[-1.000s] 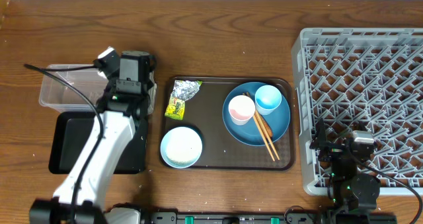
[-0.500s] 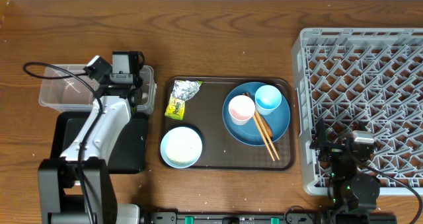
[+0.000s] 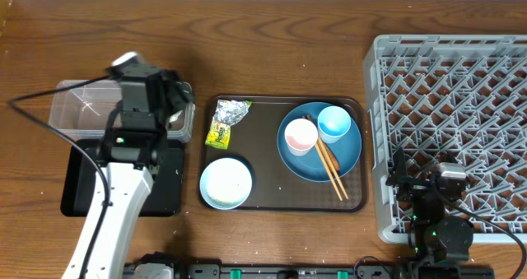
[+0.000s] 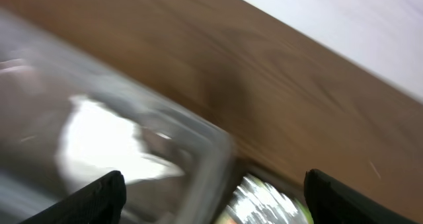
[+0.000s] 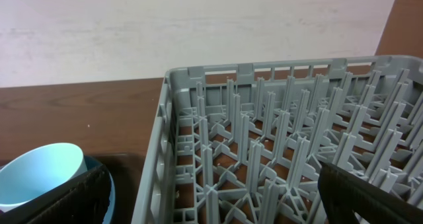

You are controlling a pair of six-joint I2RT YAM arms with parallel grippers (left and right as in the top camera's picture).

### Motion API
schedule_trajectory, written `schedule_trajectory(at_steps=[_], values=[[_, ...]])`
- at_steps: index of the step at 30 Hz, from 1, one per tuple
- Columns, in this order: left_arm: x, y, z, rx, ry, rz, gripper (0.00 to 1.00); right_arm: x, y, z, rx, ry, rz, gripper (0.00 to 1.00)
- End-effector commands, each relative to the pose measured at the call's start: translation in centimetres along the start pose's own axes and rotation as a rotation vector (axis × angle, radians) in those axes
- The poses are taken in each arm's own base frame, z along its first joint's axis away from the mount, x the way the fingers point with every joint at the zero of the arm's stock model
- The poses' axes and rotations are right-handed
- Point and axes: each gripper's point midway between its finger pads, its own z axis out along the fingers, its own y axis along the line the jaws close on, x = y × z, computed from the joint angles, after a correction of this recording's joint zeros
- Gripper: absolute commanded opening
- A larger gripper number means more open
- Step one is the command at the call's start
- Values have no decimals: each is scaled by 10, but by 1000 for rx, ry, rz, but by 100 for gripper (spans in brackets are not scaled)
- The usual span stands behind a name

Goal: Sort waste into correct bins and load items into the dishwasher rack
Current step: 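Carry the tissue left and drop it into the clear bin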

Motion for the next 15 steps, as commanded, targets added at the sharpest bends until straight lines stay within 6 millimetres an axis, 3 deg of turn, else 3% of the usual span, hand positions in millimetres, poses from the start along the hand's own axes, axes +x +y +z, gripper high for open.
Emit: schedule_trajectory(at_steps=[1, 5, 8, 15], values=[[29, -41, -1, 181, 98, 218, 88, 0, 4, 0, -13, -1, 8, 99], [45, -63, 2, 229, 112, 346, 89, 0, 4, 0, -13, -2, 8, 99], [59, -82, 4, 271, 126, 444, 99, 0, 4, 0, -14, -2, 8, 99], [85, -100, 21, 314, 152, 649, 99, 0, 4, 0, -13, -2, 8, 99]])
